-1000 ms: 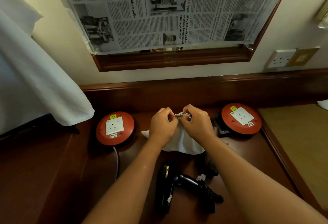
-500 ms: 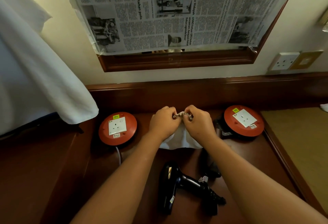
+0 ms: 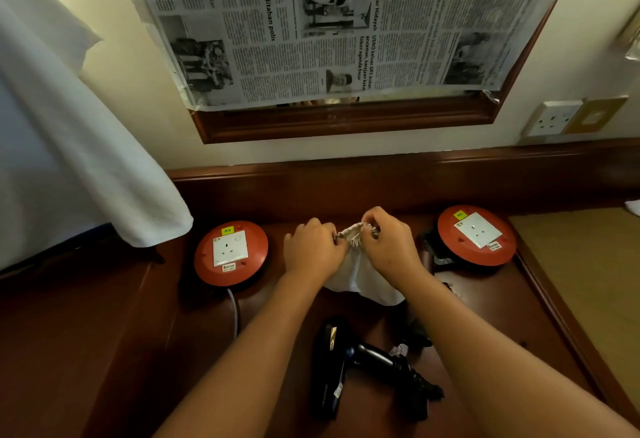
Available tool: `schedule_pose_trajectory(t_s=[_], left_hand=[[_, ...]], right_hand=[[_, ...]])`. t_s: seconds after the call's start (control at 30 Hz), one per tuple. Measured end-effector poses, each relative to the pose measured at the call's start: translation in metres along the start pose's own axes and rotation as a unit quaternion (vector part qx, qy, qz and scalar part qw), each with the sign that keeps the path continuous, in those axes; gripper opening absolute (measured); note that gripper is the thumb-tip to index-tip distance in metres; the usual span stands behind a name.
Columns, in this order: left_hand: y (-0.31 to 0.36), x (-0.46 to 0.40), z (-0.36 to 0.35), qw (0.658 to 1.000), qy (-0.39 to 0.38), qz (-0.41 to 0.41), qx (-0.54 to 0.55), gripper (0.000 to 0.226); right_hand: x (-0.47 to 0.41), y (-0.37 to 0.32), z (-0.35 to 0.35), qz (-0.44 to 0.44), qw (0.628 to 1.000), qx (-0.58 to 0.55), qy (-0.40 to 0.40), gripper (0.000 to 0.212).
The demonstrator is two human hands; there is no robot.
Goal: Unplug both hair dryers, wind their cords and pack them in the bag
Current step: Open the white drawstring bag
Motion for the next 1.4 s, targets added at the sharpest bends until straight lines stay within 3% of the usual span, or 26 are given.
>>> schedule_pose_trajectory(t_s=[0.13, 0.43, 0.6, 0.9, 1.1, 1.4], left_hand=[[0.002, -0.003, 0.003, 1.0, 0.001, -0.014, 0.007, 0.032], [-0.018, 0.016, 0.008, 0.991, 0.104, 0.043, 0.078, 0.031], [-0.052, 0.02, 0.005, 0.991, 0.061, 0.096, 0.071, 0.026], [0.003, 0.002, 0.004, 0.998, -0.013, -0.064, -0.003, 0.028], [0.007, 0.002, 0.014, 0.997, 0.036, -0.029, 0.059, 0.035], [-0.021, 0.009, 0.022, 0.981, 0.077, 0.046, 0.171, 0.045]], right_hand=[[0.003, -0.001, -0.002, 0.004, 0.999, 0.018, -0.026, 0.008], [0.006, 0.001, 0.015, -0.024, 0.998, 0.0, 0.055, 0.009], [0.005, 0.014, 0.029, -0.034, 0.998, -0.01, 0.045, 0.011], [0.0, -0.009, 0.021, 0.033, 0.999, 0.008, -0.021, 0.006], [0.001, -0.01, 0.026, 0.035, 0.997, 0.066, 0.023, 0.006], [0.001, -0.024, 0.014, 0.061, 0.993, 0.097, -0.038, 0.005]])
Point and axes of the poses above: each hand's wrist, its own x-axis away from the middle knuckle, its own z-axis out of the back of the hand, y = z × x, the point moved 7 cm from there along -x, towards the middle knuckle, and after that the axes turned 7 degrees about -y, right-handed, at the moved point
